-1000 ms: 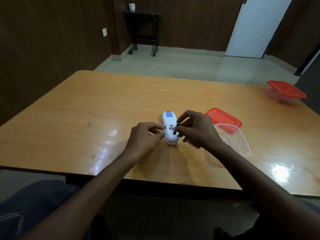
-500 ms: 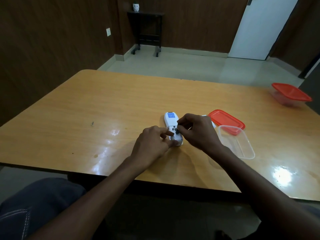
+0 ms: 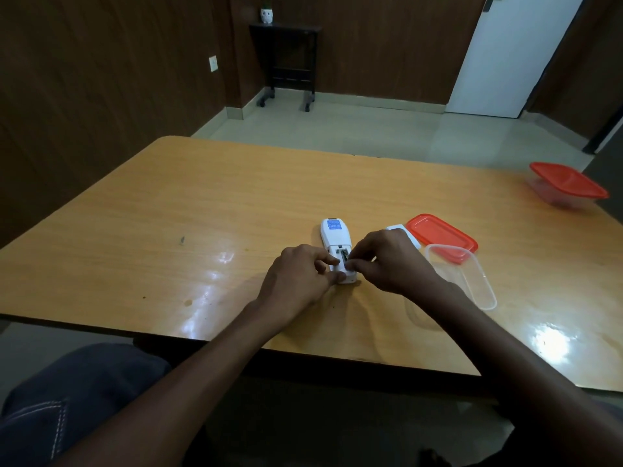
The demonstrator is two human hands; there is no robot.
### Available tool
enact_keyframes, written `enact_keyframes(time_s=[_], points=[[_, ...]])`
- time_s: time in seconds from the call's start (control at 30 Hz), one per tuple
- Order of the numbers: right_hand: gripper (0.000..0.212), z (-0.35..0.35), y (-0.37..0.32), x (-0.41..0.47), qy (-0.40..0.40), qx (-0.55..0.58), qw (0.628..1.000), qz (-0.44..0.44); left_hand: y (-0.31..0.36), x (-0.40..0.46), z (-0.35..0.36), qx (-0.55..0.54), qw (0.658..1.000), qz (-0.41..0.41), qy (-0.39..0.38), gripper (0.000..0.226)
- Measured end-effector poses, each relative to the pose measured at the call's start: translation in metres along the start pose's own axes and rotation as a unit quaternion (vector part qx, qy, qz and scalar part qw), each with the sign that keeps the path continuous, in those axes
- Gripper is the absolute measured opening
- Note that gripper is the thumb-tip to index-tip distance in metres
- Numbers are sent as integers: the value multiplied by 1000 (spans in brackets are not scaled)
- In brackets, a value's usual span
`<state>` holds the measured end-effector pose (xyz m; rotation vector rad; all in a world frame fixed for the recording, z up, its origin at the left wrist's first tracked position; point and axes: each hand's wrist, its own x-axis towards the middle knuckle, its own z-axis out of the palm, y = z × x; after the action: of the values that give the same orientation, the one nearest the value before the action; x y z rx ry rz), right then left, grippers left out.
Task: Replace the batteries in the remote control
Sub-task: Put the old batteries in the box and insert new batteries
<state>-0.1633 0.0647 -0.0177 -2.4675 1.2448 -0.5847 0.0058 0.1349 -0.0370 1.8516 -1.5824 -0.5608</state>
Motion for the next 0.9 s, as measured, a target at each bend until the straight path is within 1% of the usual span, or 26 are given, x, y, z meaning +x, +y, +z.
enact_keyframes(time_s=[0.1,0.2,0.27,0.37,0.5,0.57,0.7,0.73,0.8,0.9], points=[[8,0,-2,4,-19,24,997,72,0,0,0,0,1000,-1,2,38],[2,0,-5,6,-25,83,989,118,0,1,0,-2,1000,-1,2,38],[5,0,-7,7,-25,95,988,123,0,1,0,1,1000,0,0,39],[1,-2,-8,8,-30,111,986,121,1,0,0,5,1000,1,-3,40],[5,-7,-3,3,-38,105,985,133,0,1,0,7,1000,1,5,37],[7,-11,2,-1,-28,73,988,131,0,1,0,9,1000,-1,4,36],[14,-23,17,-7,15,-77,991,105,1,0,1,7,1000,-9,2,33],[17,-26,19,-8,7,-101,989,104,1,0,1,5,1000,-10,3,32],[22,-28,19,-12,-39,-130,985,107,1,-1,1,7,1000,-8,5,31],[19,-28,17,-14,-92,-152,979,102,3,-3,0,11,1000,-5,4,31]])
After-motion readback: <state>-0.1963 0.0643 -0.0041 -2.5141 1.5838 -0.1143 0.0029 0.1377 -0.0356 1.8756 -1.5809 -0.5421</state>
